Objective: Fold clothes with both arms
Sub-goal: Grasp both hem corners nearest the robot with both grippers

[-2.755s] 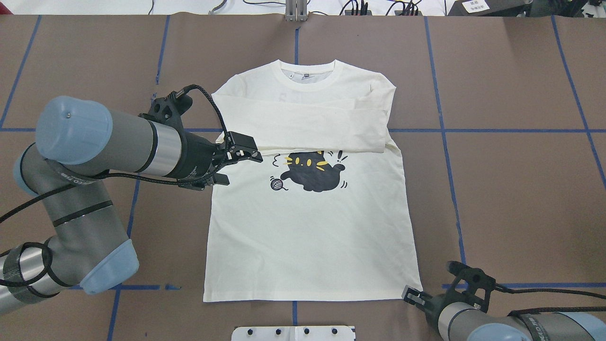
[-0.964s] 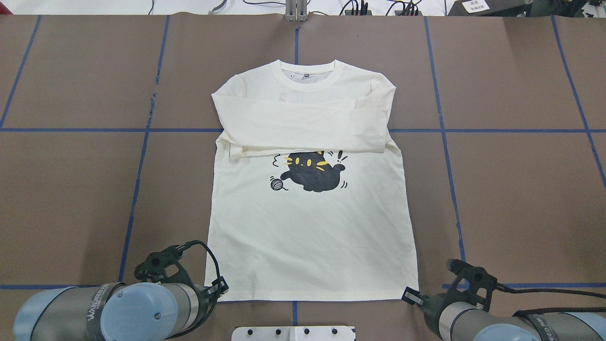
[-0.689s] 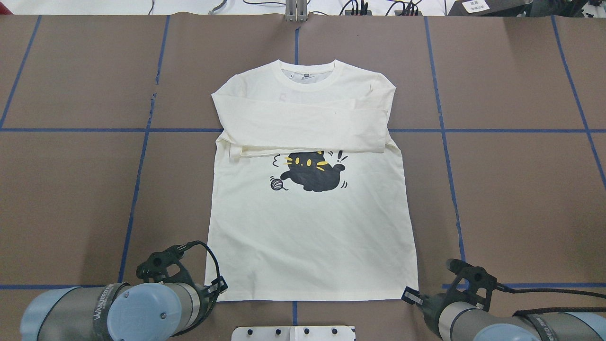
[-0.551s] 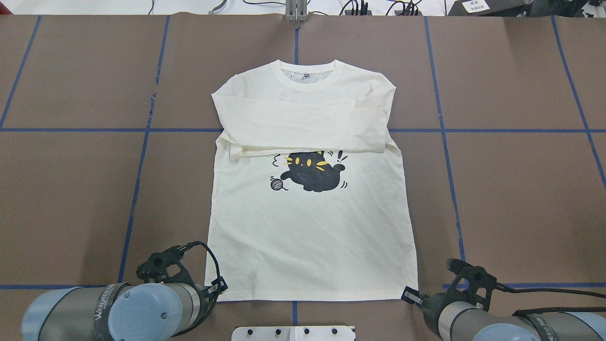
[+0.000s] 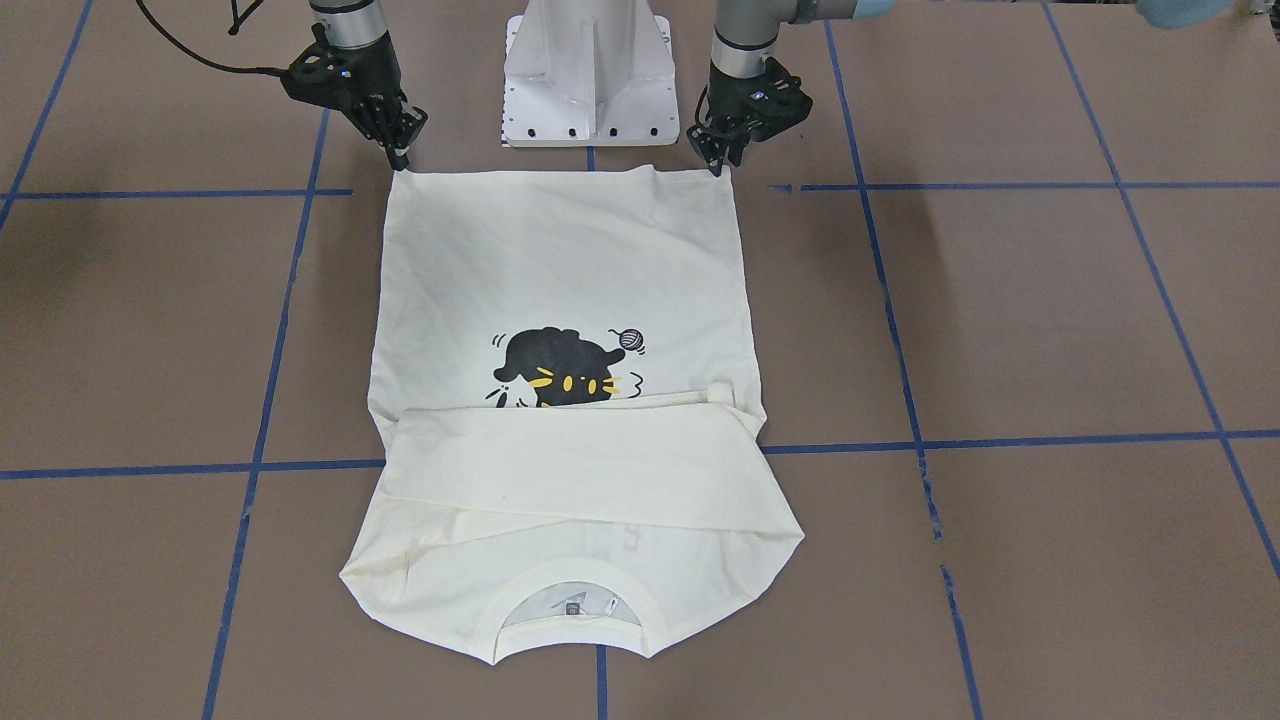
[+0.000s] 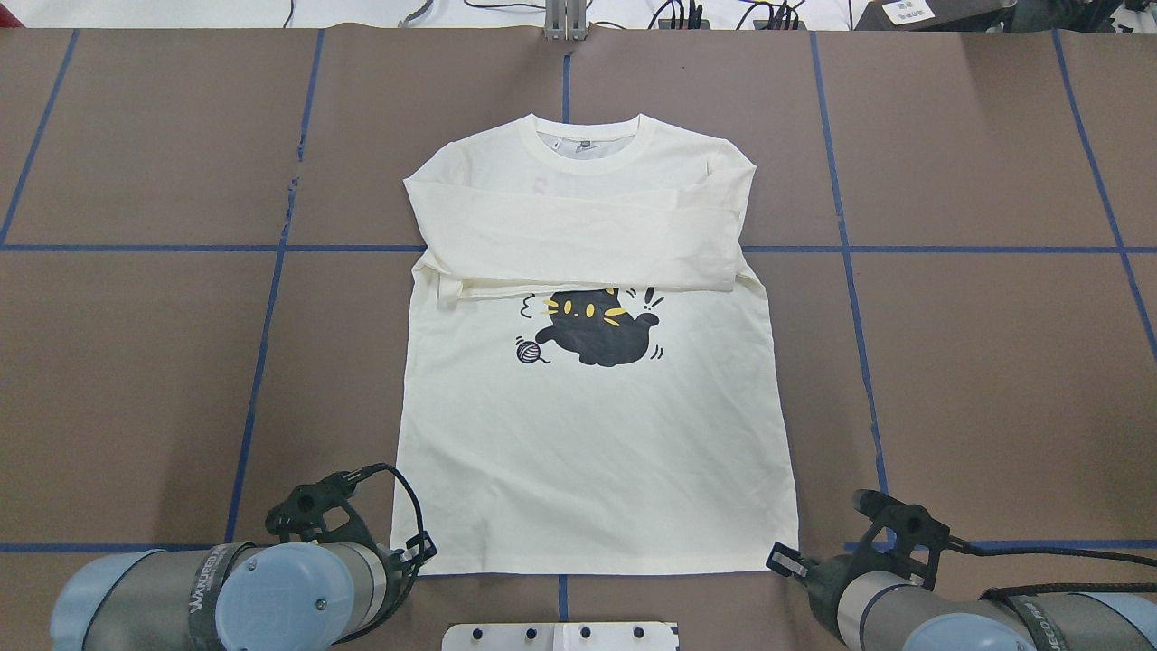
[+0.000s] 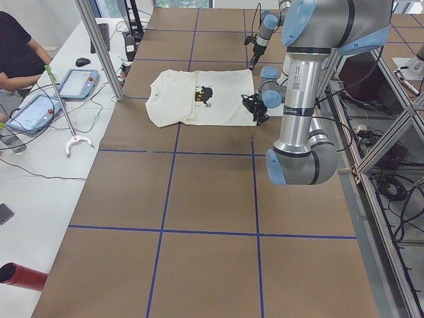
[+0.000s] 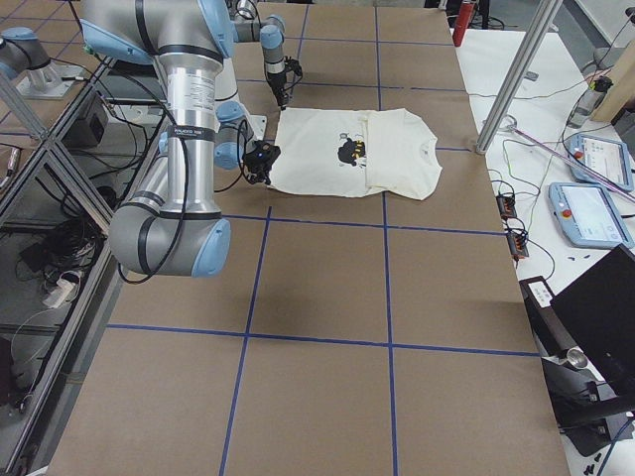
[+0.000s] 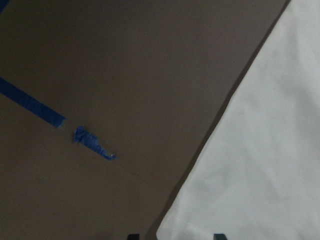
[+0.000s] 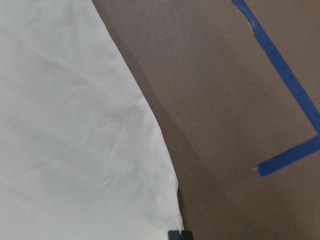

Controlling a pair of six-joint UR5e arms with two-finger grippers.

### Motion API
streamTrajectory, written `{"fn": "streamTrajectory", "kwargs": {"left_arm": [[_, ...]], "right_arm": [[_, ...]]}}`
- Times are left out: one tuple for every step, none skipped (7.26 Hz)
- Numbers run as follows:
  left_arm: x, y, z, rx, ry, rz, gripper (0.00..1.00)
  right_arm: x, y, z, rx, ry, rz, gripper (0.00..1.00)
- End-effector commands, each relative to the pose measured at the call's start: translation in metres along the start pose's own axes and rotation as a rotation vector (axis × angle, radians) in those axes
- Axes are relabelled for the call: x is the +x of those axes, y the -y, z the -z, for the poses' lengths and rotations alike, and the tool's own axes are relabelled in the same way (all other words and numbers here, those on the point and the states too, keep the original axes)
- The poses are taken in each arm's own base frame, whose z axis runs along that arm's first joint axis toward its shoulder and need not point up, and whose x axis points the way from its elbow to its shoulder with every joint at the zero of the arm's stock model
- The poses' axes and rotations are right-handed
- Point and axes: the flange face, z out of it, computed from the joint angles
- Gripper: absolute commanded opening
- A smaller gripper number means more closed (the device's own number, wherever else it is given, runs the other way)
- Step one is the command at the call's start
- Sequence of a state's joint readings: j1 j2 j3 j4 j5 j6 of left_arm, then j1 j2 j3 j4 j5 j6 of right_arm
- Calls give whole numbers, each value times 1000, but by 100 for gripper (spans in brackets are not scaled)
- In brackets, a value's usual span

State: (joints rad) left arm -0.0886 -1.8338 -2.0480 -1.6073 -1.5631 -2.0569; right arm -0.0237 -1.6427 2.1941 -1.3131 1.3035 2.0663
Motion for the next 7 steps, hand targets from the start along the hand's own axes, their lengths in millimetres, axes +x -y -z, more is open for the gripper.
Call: {"fn": "streamTrajectory", "kwargs": {"left_arm": [[-1, 0, -4, 2, 6, -2, 42], [0, 0, -5, 2, 7, -3, 18], [-1, 0, -6, 2, 10, -10, 9], [0, -1, -2, -6, 5, -15, 0], [3, -1, 7, -16, -10, -12, 0], [5, 3, 45, -39, -70, -6, 0], [6, 3, 78, -63, -116, -1, 0]], "right_arm": [[0, 0, 0, 0, 1, -1, 0], [0, 0, 0, 1, 1, -1, 0], [0, 1, 0, 1, 1, -2, 0], [0, 2, 0, 3, 0, -2, 0], [-3, 1, 1, 0, 5, -4, 0], [-10, 3, 14, -11, 30, -15, 0], [-13, 6, 53, -47, 61, -23, 0]]}}
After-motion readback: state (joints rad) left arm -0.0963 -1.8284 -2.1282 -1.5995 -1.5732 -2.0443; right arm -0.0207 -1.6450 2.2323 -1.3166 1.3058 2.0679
